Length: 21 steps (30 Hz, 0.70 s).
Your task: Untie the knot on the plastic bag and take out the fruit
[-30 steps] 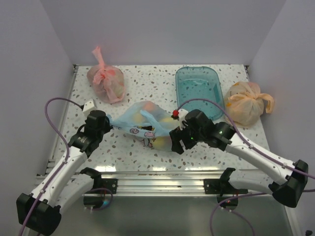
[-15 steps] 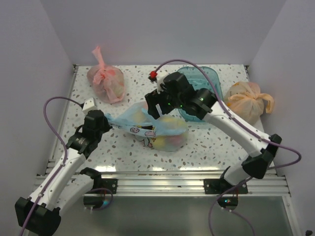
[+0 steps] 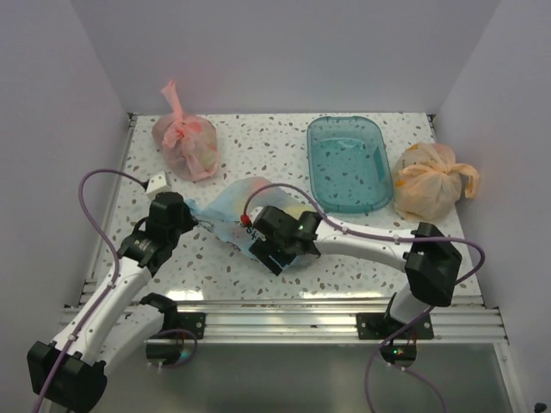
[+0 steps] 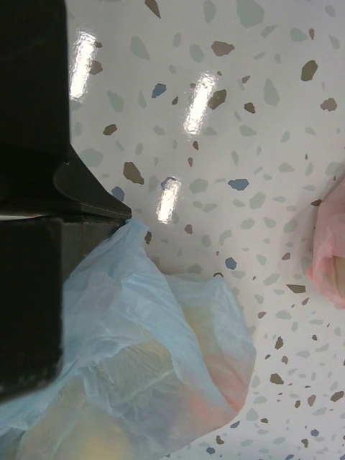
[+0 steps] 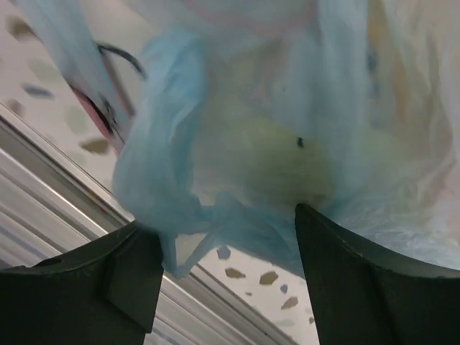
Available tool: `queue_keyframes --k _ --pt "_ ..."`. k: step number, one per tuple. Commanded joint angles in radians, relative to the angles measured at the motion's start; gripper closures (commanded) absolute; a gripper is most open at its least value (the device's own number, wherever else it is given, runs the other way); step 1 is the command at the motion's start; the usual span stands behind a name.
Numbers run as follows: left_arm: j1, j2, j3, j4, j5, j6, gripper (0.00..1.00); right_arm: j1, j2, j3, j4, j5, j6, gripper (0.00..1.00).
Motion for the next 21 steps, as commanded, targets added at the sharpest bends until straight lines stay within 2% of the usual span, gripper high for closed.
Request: queue_keyframes --k 1,5,9,13,16,21 --pt "0.006 0.02 -0.01 0.023 -0.018 -0.037 1.0 0.011 -0.093 -0.161 -0.005 0.054 0.048 0.28" --pt "0.006 0.029 -0.014 0.034 -0.03 -0.042 1.0 0.014 -0.161 -0.267 -0.001 0.055 0.091 0.28" --pt "0.006 0.032 -0.008 0.035 -0.024 -0.033 1.0 0.018 -0.23 -0.244 -0.039 0.044 0.082 0.25" --pt "0.006 0.021 -0.022 0.052 0.001 -0.024 1.0 0.015 -0.281 -0.076 -0.128 0.041 0.041 0.12" --pt "0.006 0.017 -0.027 0.054 0.018 -0.011 1.0 0.017 -0.294 0.05 -0.152 0.05 0.007 0.08" --pt "0.006 0.021 -0.03 0.052 0.038 0.001 1.0 0.015 -0.227 0.176 -0.128 0.103 -0.085 0.08"
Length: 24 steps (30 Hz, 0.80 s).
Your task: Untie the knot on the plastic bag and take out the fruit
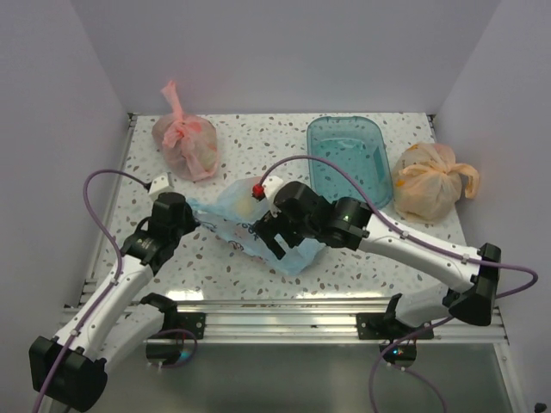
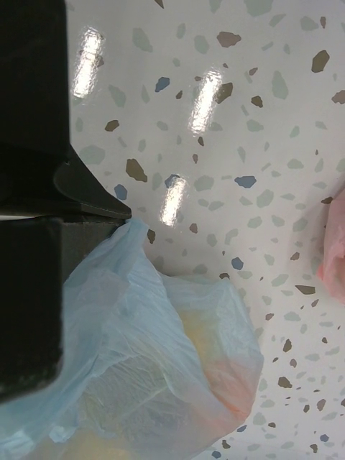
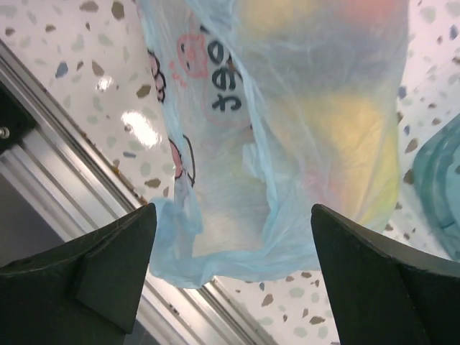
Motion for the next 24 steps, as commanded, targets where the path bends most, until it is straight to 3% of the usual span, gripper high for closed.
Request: queue_keyframes --k 1,13,24 --pt "0.007 -0.008 -0.013 0.041 0.017 0.019 1.0 0.001 0.044 0.085 0.012 0.077 -0.1 0.09" --pt "0.008 -0.018 -0.033 0.04 0.043 0.033 1.0 -0.068 0.334 0.147 0.289 -0.015 -0.168 0.33" --pt "0.007 -0.031 -0.067 0.045 0.054 0.039 1.0 -0.141 0.384 0.118 0.371 -0.02 -0.168 0.6"
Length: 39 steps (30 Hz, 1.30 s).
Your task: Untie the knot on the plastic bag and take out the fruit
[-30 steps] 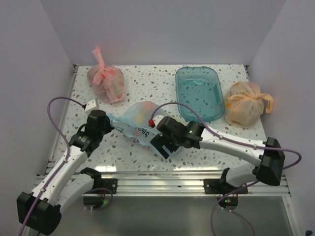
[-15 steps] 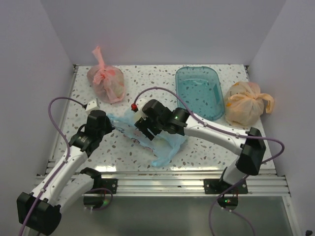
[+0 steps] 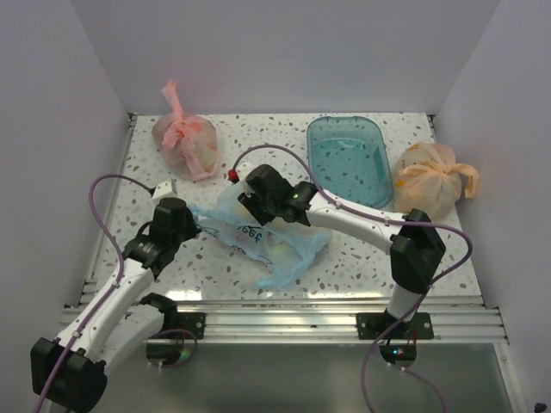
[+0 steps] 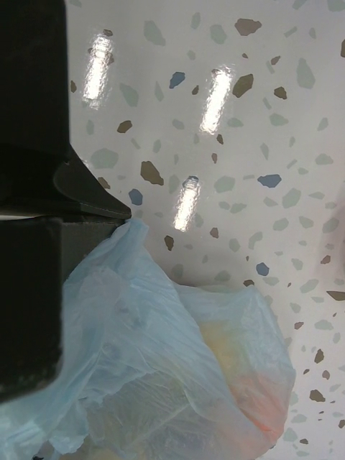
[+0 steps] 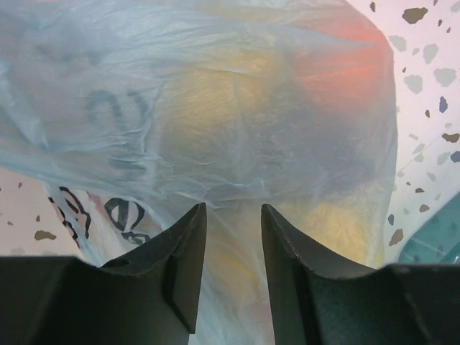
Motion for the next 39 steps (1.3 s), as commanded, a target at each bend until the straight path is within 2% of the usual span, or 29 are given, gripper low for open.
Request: queue_keyframes --k 1,6,9,15,18,23,30,39 --pt "0.005 -0.015 -0.017 0.04 0.003 0.02 1.0 -0.02 0.005 0.018 0.056 -0.023 -0.009 0.6" --pt "0.006 -0.018 -0.017 0.034 0.003 0.024 1.0 -0.02 -0.002 0.011 0.052 -0.083 -0.008 0.6" --pt "0.005 -0.024 -0.015 0.031 0.0 0.024 1.0 -0.019 -0.026 -0.017 0.07 -0.108 0.004 0.57" --pt "0.005 -0.023 -0.021 0.031 0.008 0.02 1.0 -0.017 -0.04 -0.014 0.096 -0.201 0.02 0.37" --pt "0.005 -0.024 -0.02 0.031 0.008 0.018 1.0 -0.01 -0.028 -0.006 0.116 -0.221 0.027 0.35" --pt "0.005 -0.024 -0.009 0.026 0.005 0.02 1.0 -0.008 0.012 0.018 0.115 -0.229 0.031 0.35" --pt "0.005 -0.018 -0.011 0.025 0.006 0.018 1.0 -0.005 0.026 0.008 0.141 -0.28 0.031 0.39" --pt "0.005 -0.018 -0.003 0.019 0.017 0.02 1.0 -0.002 0.061 0.032 0.177 -0.266 0.037 0.44"
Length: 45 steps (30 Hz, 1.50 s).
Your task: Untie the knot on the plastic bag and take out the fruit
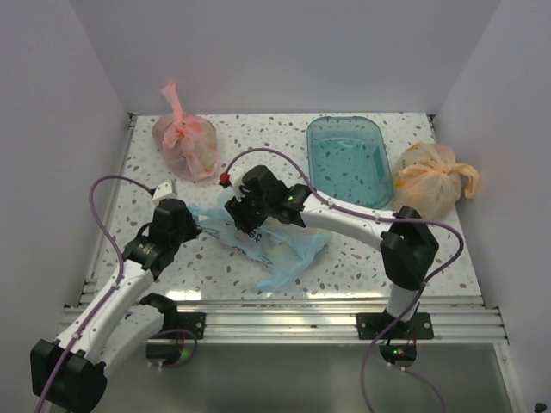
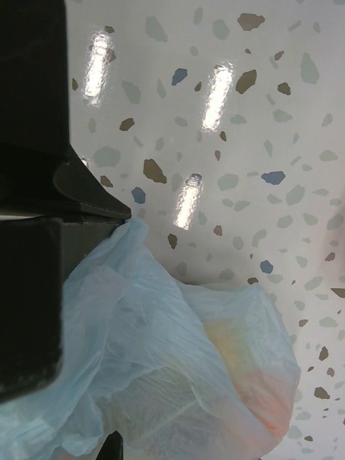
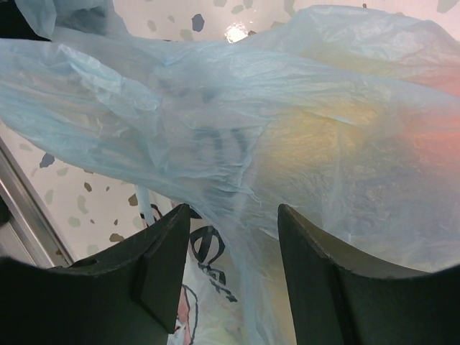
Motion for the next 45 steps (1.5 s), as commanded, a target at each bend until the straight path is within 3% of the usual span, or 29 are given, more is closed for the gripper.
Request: queue_keyframes --k 1,7,10,17,26,30,35,37,41,42,45 --pt "0.005 -0.007 0.01 0.015 0.005 0.019 1.0 0.005 0.033 0.048 0.055 -0.027 0.011 0.44" --pt "0.005 -0.015 0.016 0.007 0.008 0.017 1.0 0.011 0.052 0.056 0.067 -0.038 0.011 0.46" --pt "0.005 -0.015 0.013 0.006 0.017 0.014 1.0 0.011 0.055 0.058 0.082 0.007 0.015 0.55" --pt "0.005 -0.03 -0.002 -0.008 0.023 0.008 1.0 0.005 0.071 0.078 0.119 0.146 -0.001 0.99" --pt "0.005 -0.055 -0.013 -0.025 0.049 0.005 1.0 -0.071 0.096 0.12 0.165 0.254 0.018 1.0" --pt "0.005 -0.047 -0.008 -0.008 0.126 0.025 1.0 -0.078 0.13 0.144 0.144 0.28 0.006 1.0" --pt "0.005 -0.044 -0.01 0.018 0.222 0.073 1.0 -0.156 0.188 0.145 0.128 0.449 0.173 1.0" --pt "0.005 -0.027 -0.013 0.003 0.229 0.08 1.0 -0.222 0.197 0.128 0.157 0.412 0.269 1.0" --pt "0.005 -0.009 -0.007 -0.009 0.242 0.077 1.0 -0.235 0.196 0.16 0.171 0.334 0.246 1.0" --pt "0.005 -0.01 -0.004 -0.008 0.241 0.071 0.96 -0.232 0.182 0.16 0.173 0.32 0.238 1.0" --pt "0.005 -0.027 0.022 0.001 0.241 0.054 0.73 -0.23 0.125 0.134 0.174 0.285 0.219 1.0"
